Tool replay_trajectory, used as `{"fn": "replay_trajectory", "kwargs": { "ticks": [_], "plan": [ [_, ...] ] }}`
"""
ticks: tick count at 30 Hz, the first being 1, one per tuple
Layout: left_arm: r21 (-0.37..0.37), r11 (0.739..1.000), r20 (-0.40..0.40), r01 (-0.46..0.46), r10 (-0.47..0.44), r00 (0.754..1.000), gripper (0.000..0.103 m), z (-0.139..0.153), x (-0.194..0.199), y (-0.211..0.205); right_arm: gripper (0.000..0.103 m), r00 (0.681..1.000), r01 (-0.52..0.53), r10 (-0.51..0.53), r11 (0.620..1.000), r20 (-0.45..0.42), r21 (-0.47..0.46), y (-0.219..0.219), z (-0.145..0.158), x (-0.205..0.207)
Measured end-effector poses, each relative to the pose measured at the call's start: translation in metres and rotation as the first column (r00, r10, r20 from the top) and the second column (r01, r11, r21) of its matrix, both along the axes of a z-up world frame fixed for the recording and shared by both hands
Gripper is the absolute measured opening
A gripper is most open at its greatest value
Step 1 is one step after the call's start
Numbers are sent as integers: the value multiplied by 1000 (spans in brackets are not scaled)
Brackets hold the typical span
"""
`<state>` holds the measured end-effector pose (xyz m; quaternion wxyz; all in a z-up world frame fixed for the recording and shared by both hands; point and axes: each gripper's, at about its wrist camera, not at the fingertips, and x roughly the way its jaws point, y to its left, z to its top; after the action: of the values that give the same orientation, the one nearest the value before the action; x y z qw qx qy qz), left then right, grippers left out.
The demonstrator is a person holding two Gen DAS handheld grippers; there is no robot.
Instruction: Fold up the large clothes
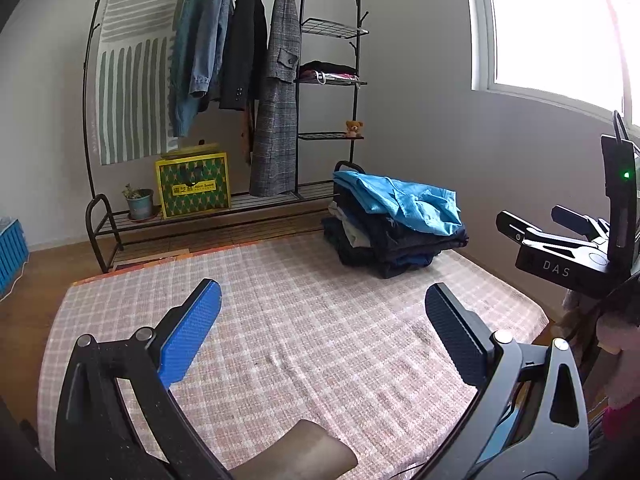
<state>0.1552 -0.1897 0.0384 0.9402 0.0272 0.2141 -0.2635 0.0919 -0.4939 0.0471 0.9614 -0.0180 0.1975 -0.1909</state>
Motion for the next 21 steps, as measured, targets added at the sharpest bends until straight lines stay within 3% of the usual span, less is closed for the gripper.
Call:
{"fn": "replay_trajectory", "kwargs": {
  "ticks": [21],
  "plan": [
    [22, 999, -5, -47, 48, 999, 103, -1, 2, 3, 103, 1000, -16, 16, 1000, -2, -3, 5, -4, 3]
  ]
}}
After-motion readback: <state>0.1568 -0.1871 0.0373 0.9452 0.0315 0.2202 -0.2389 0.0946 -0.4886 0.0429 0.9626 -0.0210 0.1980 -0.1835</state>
